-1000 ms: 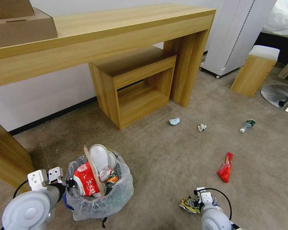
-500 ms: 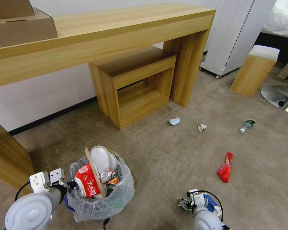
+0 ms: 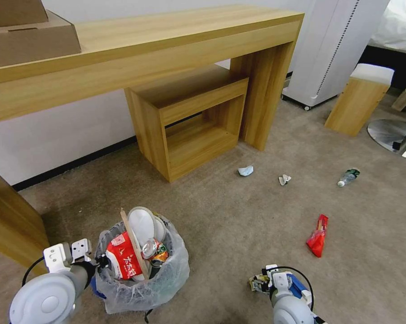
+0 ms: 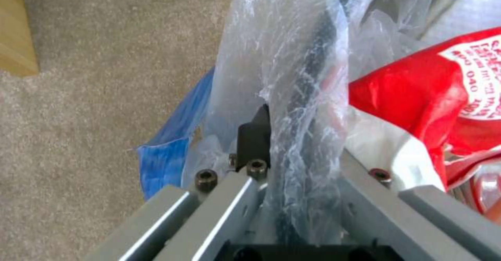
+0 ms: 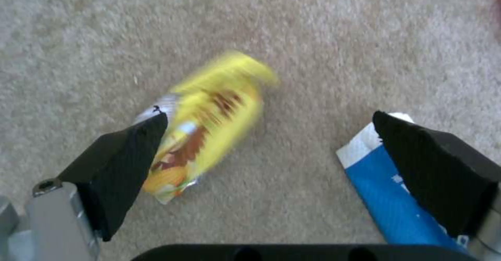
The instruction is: Pick up the trash bin and place the garbage on the floor into it.
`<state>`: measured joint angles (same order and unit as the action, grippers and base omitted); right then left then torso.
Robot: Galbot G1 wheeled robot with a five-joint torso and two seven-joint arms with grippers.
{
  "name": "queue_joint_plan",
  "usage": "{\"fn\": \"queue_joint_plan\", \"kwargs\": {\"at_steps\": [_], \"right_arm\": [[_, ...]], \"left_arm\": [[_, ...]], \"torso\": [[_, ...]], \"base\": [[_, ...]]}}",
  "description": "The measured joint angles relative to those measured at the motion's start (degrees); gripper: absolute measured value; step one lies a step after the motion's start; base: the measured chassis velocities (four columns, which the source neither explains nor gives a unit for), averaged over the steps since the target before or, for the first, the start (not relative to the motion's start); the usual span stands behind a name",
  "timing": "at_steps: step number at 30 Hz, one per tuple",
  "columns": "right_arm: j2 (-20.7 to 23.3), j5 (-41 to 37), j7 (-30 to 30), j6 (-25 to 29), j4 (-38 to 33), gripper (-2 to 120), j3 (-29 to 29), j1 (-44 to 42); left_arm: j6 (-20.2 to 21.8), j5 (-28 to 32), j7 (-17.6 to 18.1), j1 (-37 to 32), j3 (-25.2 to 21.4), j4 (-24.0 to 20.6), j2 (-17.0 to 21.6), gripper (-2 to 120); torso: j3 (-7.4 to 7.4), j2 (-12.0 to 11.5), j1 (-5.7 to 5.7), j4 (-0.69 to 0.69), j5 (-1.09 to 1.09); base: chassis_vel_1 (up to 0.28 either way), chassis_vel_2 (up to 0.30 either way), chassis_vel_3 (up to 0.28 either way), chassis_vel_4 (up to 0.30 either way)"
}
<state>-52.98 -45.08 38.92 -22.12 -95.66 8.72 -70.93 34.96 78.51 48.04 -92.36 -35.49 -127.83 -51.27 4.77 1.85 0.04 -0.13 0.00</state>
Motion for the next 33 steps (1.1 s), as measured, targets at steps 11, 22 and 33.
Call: {"fn": "queue_joint_plan", "kwargs": {"at_steps": [11,22,33], "right_arm": [[0.0,0.5,0.0,0.4,0.1,100,-0.3,0.1],[-2.2,2.6,-2.4,3.1,2.8,100,0.4,1.5],[-2.8,5.1,-4.4,5.2,5.1,100,0.4,1.7]], "left_arm": [[0.0,-1.1,-0.5,-0.7,0.0,0.1,-0.8,0],[-0.1,-3.1,-1.9,-3.2,-1.0,-0.8,-1.4,0],[-0.2,-3.7,-2.1,-3.5,-0.9,-1.0,-1.9,0]], "torso": [[0.0,0.0,0.0,0.0,0.0],[0.0,0.0,0.0,0.01,0.0],[0.0,0.0,0.0,0.0,0.0]], "base": [[0.0,0.0,0.0,0.0],[0.0,0.0,0.0,0.0],[0.0,0.0,0.0,0.0]]}}
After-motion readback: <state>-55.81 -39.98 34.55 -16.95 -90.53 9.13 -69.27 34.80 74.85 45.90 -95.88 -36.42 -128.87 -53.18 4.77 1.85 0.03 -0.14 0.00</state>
